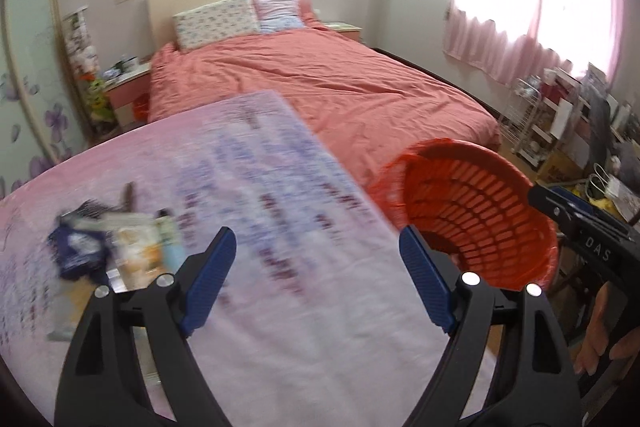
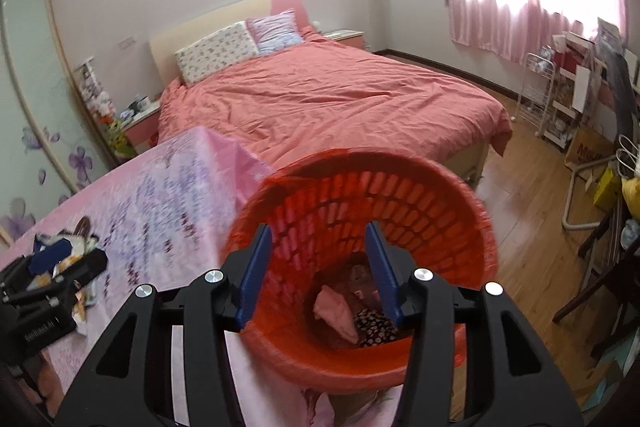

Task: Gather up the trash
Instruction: 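Grasp the blue-green cloth with the left tool while the right tool grasps a snack bag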

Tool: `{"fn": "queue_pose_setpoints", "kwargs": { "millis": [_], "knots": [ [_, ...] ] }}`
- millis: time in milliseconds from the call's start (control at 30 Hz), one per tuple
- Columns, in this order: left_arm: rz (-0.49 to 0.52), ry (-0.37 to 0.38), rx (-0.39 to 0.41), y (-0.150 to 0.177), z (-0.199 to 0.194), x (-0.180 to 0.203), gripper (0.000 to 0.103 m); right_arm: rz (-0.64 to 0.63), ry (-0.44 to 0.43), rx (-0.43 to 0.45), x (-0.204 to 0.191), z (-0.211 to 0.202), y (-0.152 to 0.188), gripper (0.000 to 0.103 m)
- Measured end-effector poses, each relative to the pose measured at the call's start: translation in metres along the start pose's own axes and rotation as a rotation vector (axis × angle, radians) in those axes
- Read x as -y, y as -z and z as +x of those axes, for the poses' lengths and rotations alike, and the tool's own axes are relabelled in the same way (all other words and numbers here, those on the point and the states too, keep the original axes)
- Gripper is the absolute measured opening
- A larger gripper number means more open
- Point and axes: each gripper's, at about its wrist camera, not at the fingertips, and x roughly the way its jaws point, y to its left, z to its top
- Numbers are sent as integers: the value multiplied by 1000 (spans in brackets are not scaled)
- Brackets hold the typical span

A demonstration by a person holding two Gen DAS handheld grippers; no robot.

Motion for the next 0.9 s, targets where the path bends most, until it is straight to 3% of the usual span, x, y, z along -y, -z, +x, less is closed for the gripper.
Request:
{"fn": "queue_pose_setpoints", "kwargs": {
  "millis": [267, 433, 667, 767, 833, 900],
  "knots": [
    [-88, -192, 39, 16, -41, -93, 82, -87, -68, -50, -56, 2, 21, 49],
    [-180, -262, -6, 29, -38, -151, 79, -145, -115, -85, -96, 5, 36, 49],
    [-217, -207, -76, 46, -13, -173, 62, -204, -163, -103, -139, 2, 47, 49],
    [-218, -180, -84, 48, -4, -173, 44, -218, -190, -108, -158, 1, 49, 49],
    [-227, -162, -91, 50, -1, -177, 26, -231, -208, -113, -171, 2, 52, 49],
    [-247, -142, -94, 55, -3, -183, 25, -245, -224, -120, -182, 5, 55, 49]
  ]
}}
